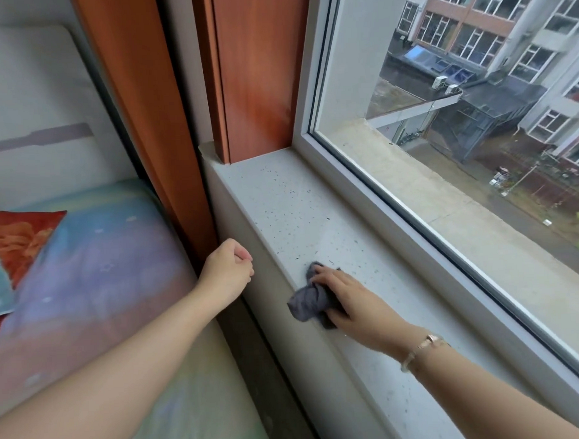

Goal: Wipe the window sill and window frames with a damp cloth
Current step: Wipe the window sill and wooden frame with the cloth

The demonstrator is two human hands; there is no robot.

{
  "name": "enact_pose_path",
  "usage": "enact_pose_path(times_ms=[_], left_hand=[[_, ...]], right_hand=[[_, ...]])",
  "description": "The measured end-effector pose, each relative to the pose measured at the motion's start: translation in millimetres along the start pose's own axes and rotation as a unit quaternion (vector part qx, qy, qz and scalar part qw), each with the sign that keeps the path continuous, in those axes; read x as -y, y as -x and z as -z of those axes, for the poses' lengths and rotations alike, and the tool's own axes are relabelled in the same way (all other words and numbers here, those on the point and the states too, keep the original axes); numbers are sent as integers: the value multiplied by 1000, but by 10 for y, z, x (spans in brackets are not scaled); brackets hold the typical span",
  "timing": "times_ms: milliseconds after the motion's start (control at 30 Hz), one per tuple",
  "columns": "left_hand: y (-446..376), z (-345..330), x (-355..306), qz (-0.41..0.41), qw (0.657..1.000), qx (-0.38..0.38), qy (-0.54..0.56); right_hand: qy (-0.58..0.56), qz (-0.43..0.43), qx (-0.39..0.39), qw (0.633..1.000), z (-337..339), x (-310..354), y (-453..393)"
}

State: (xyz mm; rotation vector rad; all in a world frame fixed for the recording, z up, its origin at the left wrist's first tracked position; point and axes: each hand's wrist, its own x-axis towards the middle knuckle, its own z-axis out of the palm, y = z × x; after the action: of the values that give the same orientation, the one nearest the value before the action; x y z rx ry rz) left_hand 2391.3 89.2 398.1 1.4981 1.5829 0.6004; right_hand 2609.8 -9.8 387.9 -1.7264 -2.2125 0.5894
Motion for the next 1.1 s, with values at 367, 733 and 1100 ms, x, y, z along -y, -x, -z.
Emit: enact_pose_path(times_ms=[367, 733, 1100], left_hand=[[-7, -131, 161, 20, 999, 32, -19], [-130, 380, 436, 23, 998, 2, -50], [-375, 563, 497, 21, 999, 18, -30]], right_hand=[[142, -81, -69, 984, -534, 209, -165], [157, -38, -43, 986, -531, 276, -555], [162, -82, -41, 982, -514, 287, -1241]])
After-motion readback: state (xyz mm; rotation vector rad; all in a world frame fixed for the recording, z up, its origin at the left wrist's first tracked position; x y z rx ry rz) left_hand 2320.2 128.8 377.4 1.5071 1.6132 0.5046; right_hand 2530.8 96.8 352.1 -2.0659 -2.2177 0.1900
